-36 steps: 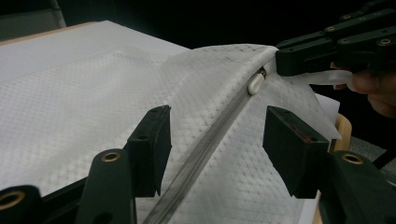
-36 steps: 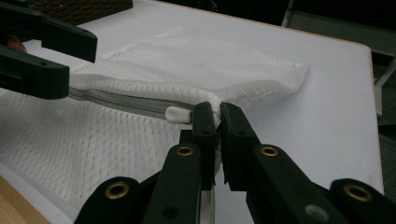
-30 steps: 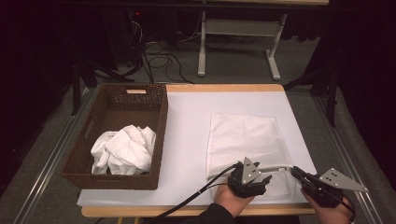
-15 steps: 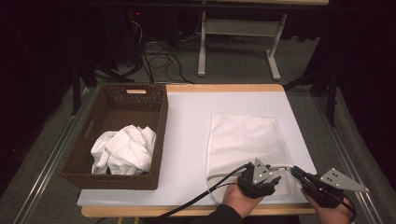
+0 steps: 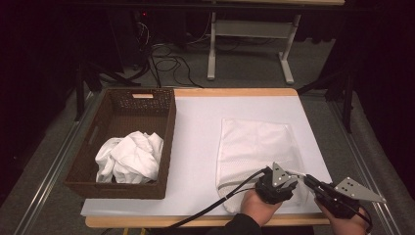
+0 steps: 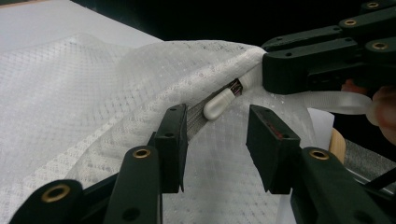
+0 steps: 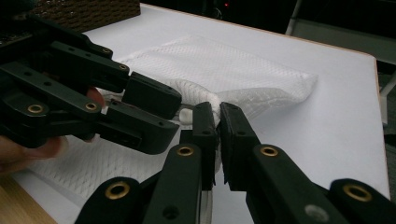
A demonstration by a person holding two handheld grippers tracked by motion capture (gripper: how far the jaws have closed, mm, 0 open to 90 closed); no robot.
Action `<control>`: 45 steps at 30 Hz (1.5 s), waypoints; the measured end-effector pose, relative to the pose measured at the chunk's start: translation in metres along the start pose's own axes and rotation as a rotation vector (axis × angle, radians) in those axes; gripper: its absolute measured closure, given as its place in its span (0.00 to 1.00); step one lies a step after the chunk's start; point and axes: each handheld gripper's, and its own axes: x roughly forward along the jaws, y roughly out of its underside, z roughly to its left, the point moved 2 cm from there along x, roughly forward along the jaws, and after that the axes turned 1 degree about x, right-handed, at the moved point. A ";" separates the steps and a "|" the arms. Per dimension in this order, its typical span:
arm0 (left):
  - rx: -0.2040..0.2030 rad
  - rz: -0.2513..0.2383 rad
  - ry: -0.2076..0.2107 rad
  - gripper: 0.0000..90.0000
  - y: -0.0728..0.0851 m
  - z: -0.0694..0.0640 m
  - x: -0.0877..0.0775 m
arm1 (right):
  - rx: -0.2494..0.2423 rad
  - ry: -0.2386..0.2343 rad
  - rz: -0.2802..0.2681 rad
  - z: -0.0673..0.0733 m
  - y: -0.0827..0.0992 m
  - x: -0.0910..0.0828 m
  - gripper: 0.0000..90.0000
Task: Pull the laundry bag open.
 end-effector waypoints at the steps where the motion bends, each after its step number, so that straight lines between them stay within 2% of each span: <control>1: -0.004 0.000 0.001 0.66 0.000 0.000 0.001 | 0.000 -0.001 0.000 0.000 0.000 0.000 0.97; 14: 0.003 0.001 0.033 0.76 0.001 -0.005 0.003 | -0.008 0.000 0.001 0.001 0.000 0.000 0.96; 20: 0.002 -0.017 0.050 0.84 0.000 -0.008 0.001 | -0.004 0.002 0.004 0.001 0.000 0.001 0.96; 27: 0.013 -0.041 0.038 0.89 -0.001 -0.010 0.001 | -0.006 0.000 0.004 0.001 0.000 0.001 0.96; 32: 0.017 -0.039 0.019 0.93 -0.002 -0.009 0.001 | -0.007 0.001 0.004 0.001 0.000 0.001 0.96; 45: 0.043 -0.033 0.017 0.95 -0.001 -0.008 -0.001 | -0.008 0.002 0.009 0.002 0.000 0.001 0.97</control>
